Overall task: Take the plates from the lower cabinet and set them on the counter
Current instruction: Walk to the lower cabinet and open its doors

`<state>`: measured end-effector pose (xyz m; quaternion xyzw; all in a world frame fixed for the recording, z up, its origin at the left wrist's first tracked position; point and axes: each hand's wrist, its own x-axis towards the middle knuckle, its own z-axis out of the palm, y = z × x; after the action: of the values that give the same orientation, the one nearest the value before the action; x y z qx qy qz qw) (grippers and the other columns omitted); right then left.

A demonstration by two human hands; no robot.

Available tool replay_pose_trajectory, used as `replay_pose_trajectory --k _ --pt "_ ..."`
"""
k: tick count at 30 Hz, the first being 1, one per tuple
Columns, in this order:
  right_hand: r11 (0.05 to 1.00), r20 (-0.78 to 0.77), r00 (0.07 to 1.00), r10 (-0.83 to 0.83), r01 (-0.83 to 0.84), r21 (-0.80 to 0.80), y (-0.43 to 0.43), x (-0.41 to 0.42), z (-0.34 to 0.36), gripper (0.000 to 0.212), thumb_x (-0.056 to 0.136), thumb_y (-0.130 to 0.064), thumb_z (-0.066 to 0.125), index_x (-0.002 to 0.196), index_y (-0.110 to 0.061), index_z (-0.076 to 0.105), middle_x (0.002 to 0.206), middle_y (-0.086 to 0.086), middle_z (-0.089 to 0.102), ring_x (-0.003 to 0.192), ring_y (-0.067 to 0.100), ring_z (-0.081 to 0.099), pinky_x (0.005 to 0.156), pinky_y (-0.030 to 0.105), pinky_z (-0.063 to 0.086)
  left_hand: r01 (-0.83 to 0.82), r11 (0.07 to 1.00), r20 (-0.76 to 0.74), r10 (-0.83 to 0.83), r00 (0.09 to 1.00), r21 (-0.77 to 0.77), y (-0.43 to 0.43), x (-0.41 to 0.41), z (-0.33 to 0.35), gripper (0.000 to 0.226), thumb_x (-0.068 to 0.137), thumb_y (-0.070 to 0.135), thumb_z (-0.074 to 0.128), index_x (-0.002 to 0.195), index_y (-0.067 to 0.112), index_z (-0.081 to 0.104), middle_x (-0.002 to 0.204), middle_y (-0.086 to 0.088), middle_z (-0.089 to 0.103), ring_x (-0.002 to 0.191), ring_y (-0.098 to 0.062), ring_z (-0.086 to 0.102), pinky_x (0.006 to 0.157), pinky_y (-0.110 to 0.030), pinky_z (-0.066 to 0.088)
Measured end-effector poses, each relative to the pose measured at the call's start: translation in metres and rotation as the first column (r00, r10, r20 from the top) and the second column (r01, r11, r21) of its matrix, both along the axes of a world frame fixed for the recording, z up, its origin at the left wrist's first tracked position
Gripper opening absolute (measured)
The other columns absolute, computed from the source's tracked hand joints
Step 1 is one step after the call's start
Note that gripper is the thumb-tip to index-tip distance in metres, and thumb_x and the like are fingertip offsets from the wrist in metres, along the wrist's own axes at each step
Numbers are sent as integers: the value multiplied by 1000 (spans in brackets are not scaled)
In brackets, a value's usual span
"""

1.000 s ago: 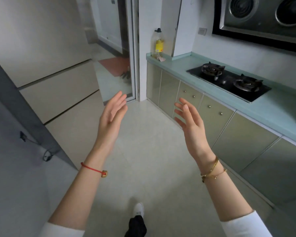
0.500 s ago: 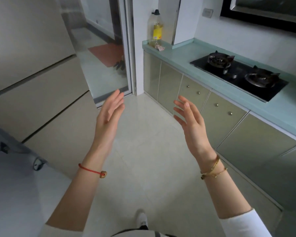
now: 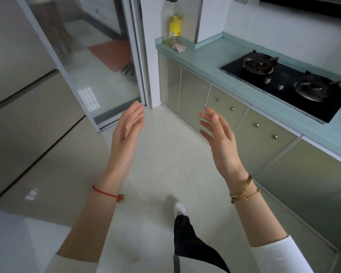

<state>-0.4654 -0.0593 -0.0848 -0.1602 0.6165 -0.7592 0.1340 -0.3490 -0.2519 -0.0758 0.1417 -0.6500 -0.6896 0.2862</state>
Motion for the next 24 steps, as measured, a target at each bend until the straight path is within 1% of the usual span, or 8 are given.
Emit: replay_pose_trajectory --k 3,6,9,11,14,17,21,24 --pt "1000 -12 1000 9 -9 1 -22 -47 1 35 100 -42 43 128 -29 59 126 -9 66 118 8 61 97 28 47 -2 1000 -2 2 1000 -4 -20 -44 0 54 91 37 60 144 27 49 141 14 58 134 -3 50 119 -41 33" --pt "1000 -11 1000 11 -11 2 -45 -97 8 34 101 -41 42 128 -28 59 127 -7 65 119 9 60 102 32 48 -8 1000 2 8 1000 -8 -39 -93 4 54 91 39 61 143 29 50 141 14 58 135 -3 49 119 -41 33" --pt "1000 -11 1000 17 -17 -7 -67 -148 13 34 101 -39 43 129 -26 59 127 -6 65 120 11 60 105 34 47 -39 999 -5 38 999 -20 -59 -138 8 55 90 39 60 143 27 49 141 13 58 134 -3 50 118 -40 33" --pt "1000 -10 1000 29 -29 2 -81 -179 14 37 102 -38 42 131 -23 57 128 -5 65 121 11 59 106 35 47 -65 998 -8 65 998 -17 -72 -164 7 55 90 38 61 142 26 51 141 11 59 133 -4 52 117 -40 35" --pt "999 -7 999 43 -42 26 -104 -217 12 38 101 -39 42 132 -23 57 128 -6 64 120 10 59 106 34 47 -95 995 9 96 995 -14 -94 -194 5 51 91 36 60 140 27 52 140 11 60 132 -5 53 116 -39 36" --pt "998 5 999 51 -51 33 -129 -249 7 37 101 -40 42 131 -24 58 128 -7 65 120 10 60 105 35 47 -124 992 20 124 992 -9 -119 -222 2 51 91 40 61 139 28 53 139 11 60 132 -6 53 116 -40 37" --pt "997 24 997 67 -68 45 -169 -290 -4 38 100 -40 44 132 -24 57 128 -7 64 120 10 59 105 34 47 -127 992 33 128 991 -11 -160 -263 -4 48 88 53 64 133 38 58 140 12 59 134 -9 52 116 -43 36" --pt "997 31 998 58 -59 42 -208 -325 -12 38 99 -41 46 131 -24 58 127 -8 65 120 11 59 104 34 46 -131 991 30 130 991 15 -201 -304 -11 47 90 46 63 135 34 58 137 12 62 131 -8 54 116 -43 37"
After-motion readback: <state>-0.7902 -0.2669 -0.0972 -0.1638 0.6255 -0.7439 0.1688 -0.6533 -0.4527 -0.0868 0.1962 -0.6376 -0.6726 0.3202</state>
